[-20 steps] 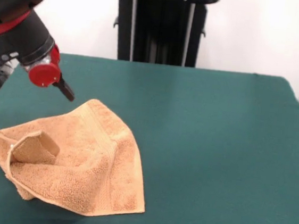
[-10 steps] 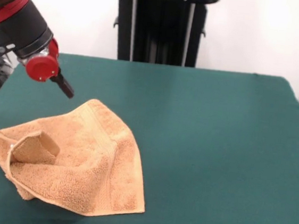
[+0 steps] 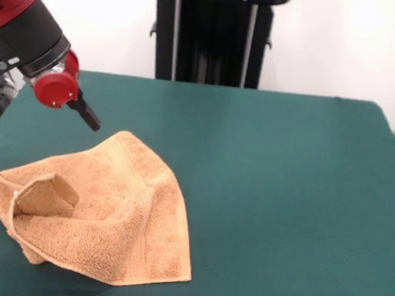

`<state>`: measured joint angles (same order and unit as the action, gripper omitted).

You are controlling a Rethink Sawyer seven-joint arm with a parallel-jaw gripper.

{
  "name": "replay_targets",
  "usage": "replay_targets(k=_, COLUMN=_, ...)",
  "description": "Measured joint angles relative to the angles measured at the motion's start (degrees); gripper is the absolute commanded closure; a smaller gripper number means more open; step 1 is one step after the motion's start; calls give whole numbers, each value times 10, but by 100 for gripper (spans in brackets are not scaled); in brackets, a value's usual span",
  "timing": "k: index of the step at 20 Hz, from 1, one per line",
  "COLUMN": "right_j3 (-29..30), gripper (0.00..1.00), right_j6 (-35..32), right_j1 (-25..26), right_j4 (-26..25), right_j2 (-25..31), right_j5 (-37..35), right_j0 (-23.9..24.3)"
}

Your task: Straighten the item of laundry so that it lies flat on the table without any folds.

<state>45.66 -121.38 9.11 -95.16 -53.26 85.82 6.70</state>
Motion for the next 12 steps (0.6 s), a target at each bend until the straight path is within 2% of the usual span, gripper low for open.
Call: replay_targets(k=12, right_j3=14, gripper=100, right_j6=0, right_j1=-24, right_j4=12, right_j2=33, right_j5=-40, right_j0=5)
